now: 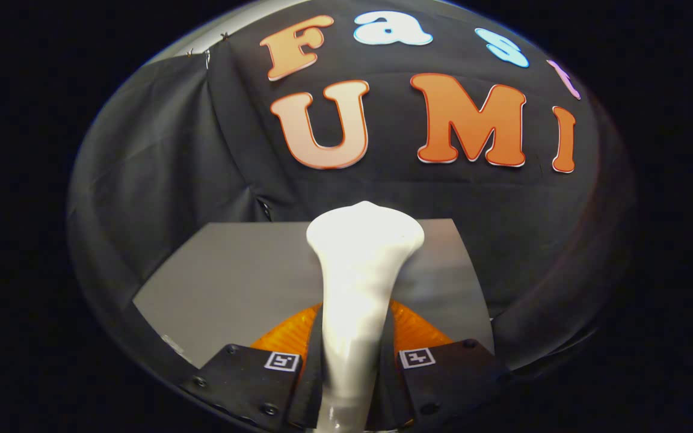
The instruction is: Iron the clothes twice with a garment steamer, once on the left side and once on the right side.
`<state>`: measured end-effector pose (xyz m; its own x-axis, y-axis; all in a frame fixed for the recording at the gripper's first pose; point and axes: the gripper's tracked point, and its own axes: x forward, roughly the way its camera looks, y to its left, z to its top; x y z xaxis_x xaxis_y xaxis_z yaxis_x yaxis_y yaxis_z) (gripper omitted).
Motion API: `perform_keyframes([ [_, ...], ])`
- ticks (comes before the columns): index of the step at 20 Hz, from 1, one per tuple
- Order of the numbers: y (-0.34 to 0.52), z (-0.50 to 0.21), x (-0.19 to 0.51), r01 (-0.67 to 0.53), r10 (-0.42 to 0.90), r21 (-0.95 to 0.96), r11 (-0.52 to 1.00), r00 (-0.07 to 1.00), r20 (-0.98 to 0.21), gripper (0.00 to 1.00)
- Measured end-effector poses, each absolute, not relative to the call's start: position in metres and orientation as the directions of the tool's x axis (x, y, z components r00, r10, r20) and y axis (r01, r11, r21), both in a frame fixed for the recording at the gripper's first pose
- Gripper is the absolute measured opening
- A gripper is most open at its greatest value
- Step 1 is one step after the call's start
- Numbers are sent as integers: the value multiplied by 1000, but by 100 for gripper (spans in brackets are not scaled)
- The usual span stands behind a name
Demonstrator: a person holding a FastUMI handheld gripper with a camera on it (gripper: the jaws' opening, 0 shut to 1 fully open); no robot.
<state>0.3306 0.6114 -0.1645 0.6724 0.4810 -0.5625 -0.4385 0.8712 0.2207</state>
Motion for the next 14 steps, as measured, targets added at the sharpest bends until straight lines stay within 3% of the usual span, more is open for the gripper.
perform_keyframes([
  [4,607,-146,315,-502,484,94,859,739,-468,43],
  [14,598,-70,250,-583,590,113,805,765,-258,42],
])
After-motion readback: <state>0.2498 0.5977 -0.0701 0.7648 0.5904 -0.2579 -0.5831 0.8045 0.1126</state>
